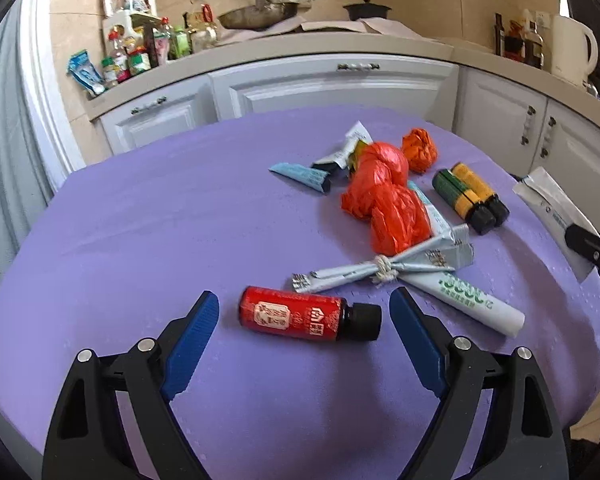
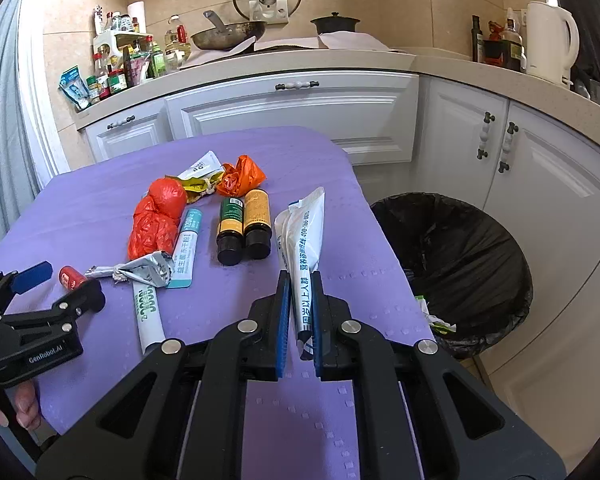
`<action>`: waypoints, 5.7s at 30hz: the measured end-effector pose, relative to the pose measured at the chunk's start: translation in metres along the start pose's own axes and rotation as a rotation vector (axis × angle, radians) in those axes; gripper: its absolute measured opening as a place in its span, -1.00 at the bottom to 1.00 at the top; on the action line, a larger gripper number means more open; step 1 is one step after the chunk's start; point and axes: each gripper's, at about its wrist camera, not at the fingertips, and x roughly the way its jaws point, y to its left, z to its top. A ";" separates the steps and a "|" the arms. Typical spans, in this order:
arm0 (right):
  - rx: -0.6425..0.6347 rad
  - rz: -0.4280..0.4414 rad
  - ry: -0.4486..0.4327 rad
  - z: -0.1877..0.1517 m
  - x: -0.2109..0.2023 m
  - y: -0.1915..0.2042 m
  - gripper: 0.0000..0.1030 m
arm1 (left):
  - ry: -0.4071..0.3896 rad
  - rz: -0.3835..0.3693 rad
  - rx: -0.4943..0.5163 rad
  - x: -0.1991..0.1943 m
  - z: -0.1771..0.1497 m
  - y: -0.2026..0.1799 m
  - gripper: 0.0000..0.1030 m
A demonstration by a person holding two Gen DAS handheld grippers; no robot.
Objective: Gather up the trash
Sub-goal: 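Carry the red bottle and white tube over the bin and release both, then move both open tools back over the table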
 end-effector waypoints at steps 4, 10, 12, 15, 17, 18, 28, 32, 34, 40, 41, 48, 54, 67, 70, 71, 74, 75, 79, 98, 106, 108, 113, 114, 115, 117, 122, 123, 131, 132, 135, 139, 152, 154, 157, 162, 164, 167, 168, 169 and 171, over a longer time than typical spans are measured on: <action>0.000 -0.001 -0.001 0.000 0.000 0.000 -0.82 | 0.028 -0.004 -0.019 0.005 -0.001 0.003 0.64; 0.002 -0.004 -0.007 0.002 -0.001 0.000 -0.81 | 0.013 -0.003 -0.007 0.002 -0.003 0.002 0.39; 0.002 -0.004 -0.007 0.002 -0.001 0.000 -0.81 | 0.007 0.001 -0.003 0.001 -0.003 0.002 0.39; -0.001 -0.005 -0.011 0.003 -0.002 0.000 -0.82 | -0.010 0.010 -0.014 -0.003 -0.003 0.003 0.39; -0.001 -0.007 -0.018 0.004 -0.004 -0.001 -0.82 | -0.031 0.028 -0.028 -0.008 -0.001 0.005 0.39; -0.001 -0.009 -0.021 0.004 -0.005 -0.002 -0.82 | -0.038 0.034 -0.036 -0.011 0.000 0.006 0.39; 0.025 -0.054 -0.077 0.016 -0.016 -0.020 -0.82 | -0.156 0.037 -0.125 -0.040 0.031 -0.001 0.39; 0.045 -0.094 -0.103 0.024 -0.021 -0.037 -0.82 | -0.193 0.008 -0.119 -0.044 0.049 -0.018 0.39; 0.059 -0.118 -0.114 0.028 -0.022 -0.048 -0.82 | -0.208 -0.013 -0.111 -0.043 0.058 -0.031 0.39; 0.087 -0.185 -0.133 0.037 -0.024 -0.082 -0.82 | -0.221 -0.061 -0.087 -0.036 0.077 -0.071 0.39; 0.090 -0.191 -0.133 0.038 -0.023 -0.087 -0.82 | -0.219 -0.074 -0.083 -0.034 0.081 -0.079 0.39; 0.119 -0.232 -0.120 0.035 -0.015 -0.121 -0.82 | -0.224 -0.126 -0.036 -0.027 0.091 -0.130 0.39; 0.141 -0.248 -0.092 0.027 -0.005 -0.144 -0.81 | -0.212 -0.153 0.013 -0.015 0.093 -0.170 0.39; 0.177 -0.264 -0.067 0.023 0.011 -0.181 -0.81 | -0.159 -0.163 0.076 0.014 0.100 -0.228 0.39; 0.184 -0.265 -0.059 0.023 0.017 -0.187 -0.81 | -0.143 -0.161 0.090 0.021 0.102 -0.238 0.39; 0.187 -0.264 -0.058 0.023 0.018 -0.190 -0.81 | -0.138 -0.161 0.093 0.024 0.102 -0.241 0.39; 0.195 -0.263 -0.050 0.023 0.024 -0.197 -0.81 | -0.128 -0.160 0.107 0.030 0.104 -0.249 0.39; 0.197 -0.262 -0.048 0.023 0.025 -0.199 -0.81 | -0.123 -0.159 0.112 0.033 0.104 -0.253 0.39; 0.205 -0.258 -0.037 0.023 0.033 -0.205 -0.80 | -0.089 -0.174 0.125 0.043 0.105 -0.260 0.39; 0.238 -0.273 -0.046 0.025 0.034 -0.216 -0.52 | -0.043 -0.190 0.124 0.052 0.107 -0.266 0.60; 0.246 -0.286 -0.044 0.023 0.029 -0.213 -0.51 | -0.046 -0.209 0.131 0.049 0.107 -0.267 0.64; 0.247 -0.287 -0.042 0.023 0.029 -0.214 -0.51 | -0.043 -0.210 0.134 0.050 0.107 -0.268 0.64; 0.251 -0.291 -0.040 0.023 0.028 -0.214 -0.51 | -0.036 -0.213 0.139 0.051 0.108 -0.269 0.65; 0.250 -0.290 -0.039 0.023 0.028 -0.214 -0.51 | -0.038 -0.211 0.137 0.050 0.108 -0.268 0.65; 0.249 -0.288 -0.039 0.023 0.028 -0.214 -0.51 | -0.043 -0.210 0.135 0.048 0.108 -0.267 0.65; 0.247 -0.287 -0.038 0.024 0.028 -0.213 -0.51 | -0.052 -0.209 0.136 0.044 0.109 -0.264 0.65; 0.234 -0.272 -0.040 0.025 0.023 -0.201 -0.51 | -0.060 -0.207 0.135 0.032 0.109 -0.247 0.65; 0.230 -0.265 -0.040 0.025 0.022 -0.197 -0.51 | -0.062 -0.202 0.133 0.029 0.109 -0.242 0.65; 0.194 -0.208 -0.041 0.027 0.015 -0.157 -0.51 | -0.083 -0.129 0.092 0.008 0.103 -0.181 0.65; 0.188 -0.197 -0.041 0.028 0.014 -0.151 -0.51 | -0.086 -0.117 0.084 0.005 0.102 -0.172 0.65; 0.166 -0.158 -0.042 0.028 0.011 -0.128 -0.51 | -0.098 -0.073 0.054 -0.003 0.097 -0.143 0.65; 0.127 -0.110 -0.041 0.029 0.009 -0.095 -0.51 | -0.100 0.005 0.014 -0.009 0.086 -0.099 0.65; -0.019 0.075 0.003 0.018 0.010 0.013 -0.51 | -0.030 0.213 -0.129 -0.013 0.040 0.019 0.65; -0.046 0.104 0.008 0.015 0.009 0.028 -0.51 | -0.022 0.233 -0.145 -0.014 0.033 0.031 0.65; -0.080 0.142 0.017 0.010 0.007 0.047 -0.51 | -0.011 0.251 -0.165 -0.016 0.025 0.043 0.65; -0.121 0.182 0.033 0.000 0.005 0.067 -0.50 | -0.002 0.275 -0.179 -0.019 0.014 0.055 0.65; -0.132 0.190 0.041 -0.002 0.005 0.072 -0.50 | 0.003 0.282 -0.187 -0.020 0.011 0.059 0.65; -0.138 0.193 0.044 -0.003 0.007 0.076 -0.50 | 0.008 0.292 -0.194 -0.020 0.006 0.062 0.65; -0.140 0.192 0.043 -0.003 0.008 0.077 -0.50 | 0.011 0.296 -0.196 -0.020 0.005 0.064 0.65; -0.144 0.192 0.047 -0.002 0.010 0.078 -0.50 | 0.014 0.297 -0.198 -0.020 0.004 0.065 0.65; -0.144 0.200 0.056 -0.002 0.012 0.079 -0.49 | 0.018 0.301 -0.203 -0.020 0.002 0.067 0.65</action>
